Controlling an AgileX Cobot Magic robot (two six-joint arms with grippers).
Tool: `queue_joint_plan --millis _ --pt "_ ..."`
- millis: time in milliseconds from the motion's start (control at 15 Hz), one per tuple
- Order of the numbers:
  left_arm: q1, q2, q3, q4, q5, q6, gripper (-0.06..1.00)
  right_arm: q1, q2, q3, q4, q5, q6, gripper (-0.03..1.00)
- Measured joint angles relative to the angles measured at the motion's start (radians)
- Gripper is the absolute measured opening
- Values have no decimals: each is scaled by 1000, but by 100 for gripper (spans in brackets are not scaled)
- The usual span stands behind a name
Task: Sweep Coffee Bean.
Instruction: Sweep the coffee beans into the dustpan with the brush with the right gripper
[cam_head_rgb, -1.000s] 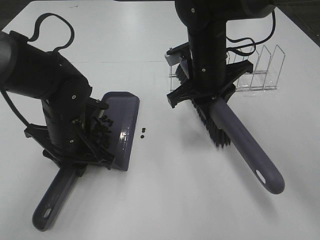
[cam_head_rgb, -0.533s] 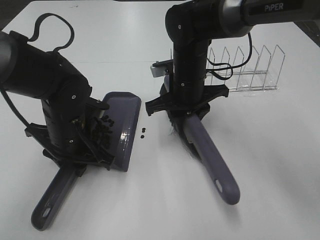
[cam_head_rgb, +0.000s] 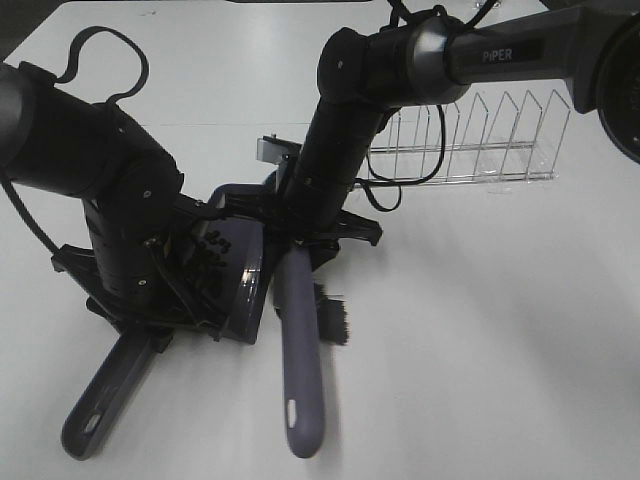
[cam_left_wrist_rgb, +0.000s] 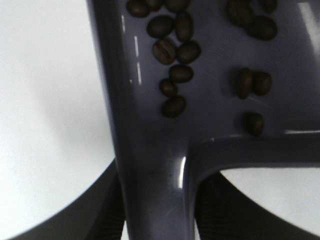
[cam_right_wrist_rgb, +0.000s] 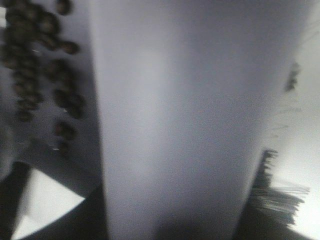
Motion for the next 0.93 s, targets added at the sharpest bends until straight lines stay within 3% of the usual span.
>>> queue_joint_plan --millis 200,467,667,733,933 --pt "0 0 0 0 0 0 35 0 1 -4 162 -60 -82 30" --pt "0 0 0 0 -2 0 35 0 15 -109 165 -8 -104 30" --pt "0 0 0 1 -5 4 35 0 18 -232 96 70 -101 29" --pt "0 0 0 1 -5 4 35 0 18 -302 16 135 -87 29" --pt "0 2 0 1 -5 4 35 0 18 -354 -119 179 -51 29"
